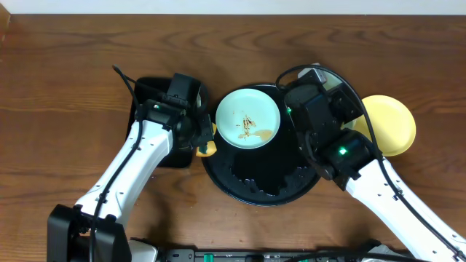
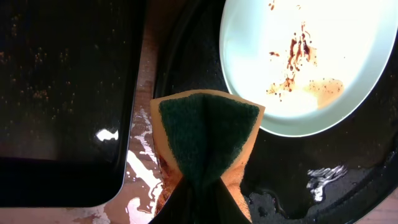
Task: Clean dirty plates on tray and stack at the side
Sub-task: 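Lift the light-blue plate with the right gripper toward the yellow plate, then lower the light-blue plate onto the yellow plate and release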
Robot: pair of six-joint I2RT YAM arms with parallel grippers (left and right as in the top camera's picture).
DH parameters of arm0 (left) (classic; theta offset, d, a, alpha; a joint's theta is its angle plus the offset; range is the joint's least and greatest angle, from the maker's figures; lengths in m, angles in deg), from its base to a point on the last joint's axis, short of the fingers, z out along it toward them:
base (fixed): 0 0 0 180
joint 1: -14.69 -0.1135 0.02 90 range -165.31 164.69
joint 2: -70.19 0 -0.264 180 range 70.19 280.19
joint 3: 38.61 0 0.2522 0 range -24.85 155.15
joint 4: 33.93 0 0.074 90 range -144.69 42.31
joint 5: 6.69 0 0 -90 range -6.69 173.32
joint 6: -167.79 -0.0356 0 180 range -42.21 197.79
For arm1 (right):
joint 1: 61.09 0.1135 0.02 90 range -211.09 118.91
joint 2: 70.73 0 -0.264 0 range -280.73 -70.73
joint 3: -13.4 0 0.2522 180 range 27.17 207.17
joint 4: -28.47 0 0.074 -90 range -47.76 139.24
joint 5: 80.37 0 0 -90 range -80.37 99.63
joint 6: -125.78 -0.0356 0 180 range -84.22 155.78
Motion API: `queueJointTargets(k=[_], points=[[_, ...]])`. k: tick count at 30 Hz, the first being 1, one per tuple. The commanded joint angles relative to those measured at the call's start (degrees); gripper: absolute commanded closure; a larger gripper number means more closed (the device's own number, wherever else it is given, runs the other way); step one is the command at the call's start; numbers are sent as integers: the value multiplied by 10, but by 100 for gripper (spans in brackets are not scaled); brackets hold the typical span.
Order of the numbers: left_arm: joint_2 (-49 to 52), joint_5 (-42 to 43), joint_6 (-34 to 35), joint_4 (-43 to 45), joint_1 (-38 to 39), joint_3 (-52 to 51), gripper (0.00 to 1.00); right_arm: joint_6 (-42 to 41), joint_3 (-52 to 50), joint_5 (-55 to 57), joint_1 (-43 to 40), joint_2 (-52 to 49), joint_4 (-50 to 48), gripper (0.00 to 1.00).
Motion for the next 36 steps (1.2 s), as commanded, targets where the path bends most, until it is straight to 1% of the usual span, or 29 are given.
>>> queueJointTargets(k=[1, 4, 6, 9, 13, 19, 21, 26, 31, 36], points=[[-3, -8, -10, 1, -2, 11, 92, -38, 13, 18, -2, 4, -9, 99], [-3, -8, -10, 1, -2, 11, 92, -108, 13, -37, -26, 4, 5, 99], [-3, -8, -10, 1, -3, 11, 92, -163, 13, -103, -60, 4, 20, 99], [-3, -8, -10, 1, -3, 11, 92, -234, 13, -164, -122, 4, 30, 99], [-3, -8, -10, 1, -3, 11, 92, -309, 13, -197, -216, 4, 31, 99], [-3, -8, -10, 3, -3, 11, 92, -380, 12, -248, -348, -2, 53, 99], [-3, -8, -10, 3, -3, 11, 92, -395, 11, -277, -391, -12, 62, 99], [-3, -8, -10, 3, -3, 11, 92, -395, 1, -327, -464, -52, 66, 99], [-3, -8, -10, 3, -3, 11, 92, -399, 0, -360, -504, -110, 59, 99], [-3, -8, -10, 2, -2, 11, 92, -399, 0, -366, -522, -155, 50, 99]])
